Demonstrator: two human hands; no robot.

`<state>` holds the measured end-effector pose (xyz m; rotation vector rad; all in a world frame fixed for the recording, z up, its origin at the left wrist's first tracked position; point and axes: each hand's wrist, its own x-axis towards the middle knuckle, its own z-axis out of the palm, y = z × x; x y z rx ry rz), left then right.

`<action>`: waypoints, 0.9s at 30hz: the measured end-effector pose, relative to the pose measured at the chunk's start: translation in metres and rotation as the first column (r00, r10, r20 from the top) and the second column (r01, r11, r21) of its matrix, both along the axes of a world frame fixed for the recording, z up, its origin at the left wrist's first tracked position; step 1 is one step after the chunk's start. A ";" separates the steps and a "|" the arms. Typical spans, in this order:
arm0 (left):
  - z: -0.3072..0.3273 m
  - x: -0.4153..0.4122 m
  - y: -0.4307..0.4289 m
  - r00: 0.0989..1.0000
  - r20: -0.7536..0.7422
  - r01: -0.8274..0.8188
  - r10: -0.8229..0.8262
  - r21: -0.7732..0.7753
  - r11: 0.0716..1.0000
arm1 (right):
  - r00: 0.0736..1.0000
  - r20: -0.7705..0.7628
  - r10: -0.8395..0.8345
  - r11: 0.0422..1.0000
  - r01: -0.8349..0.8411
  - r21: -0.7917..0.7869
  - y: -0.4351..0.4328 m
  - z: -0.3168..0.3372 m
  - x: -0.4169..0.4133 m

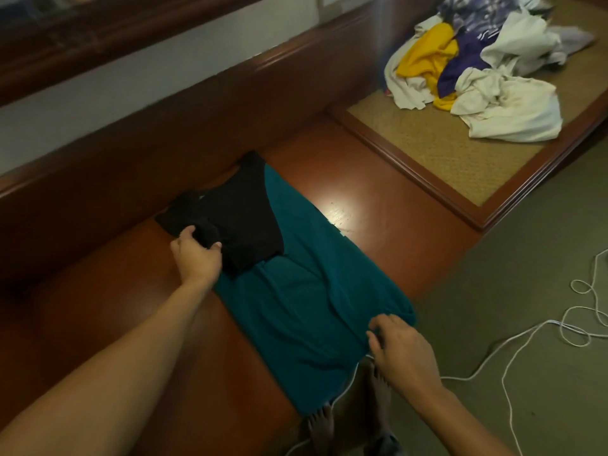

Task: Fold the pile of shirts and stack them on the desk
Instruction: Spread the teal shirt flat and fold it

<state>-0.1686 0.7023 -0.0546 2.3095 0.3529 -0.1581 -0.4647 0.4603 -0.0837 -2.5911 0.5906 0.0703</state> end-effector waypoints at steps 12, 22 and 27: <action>-0.010 -0.059 -0.012 0.145 -0.217 0.808 -0.965 0.589 -0.011 | 0.992 -0.121 0.018 0.935 0.026 0.353 0.048 -0.010 -0.010; -0.020 -0.062 -0.018 0.434 0.001 0.848 -0.901 0.338 0.409 | 0.959 -0.182 -0.216 0.920 0.262 0.290 0.006 0.008 -0.001; -0.015 -0.039 0.003 0.867 0.166 0.427 -0.470 0.240 0.872 | 0.983 -0.007 -0.185 0.973 0.184 0.136 0.013 0.022 0.045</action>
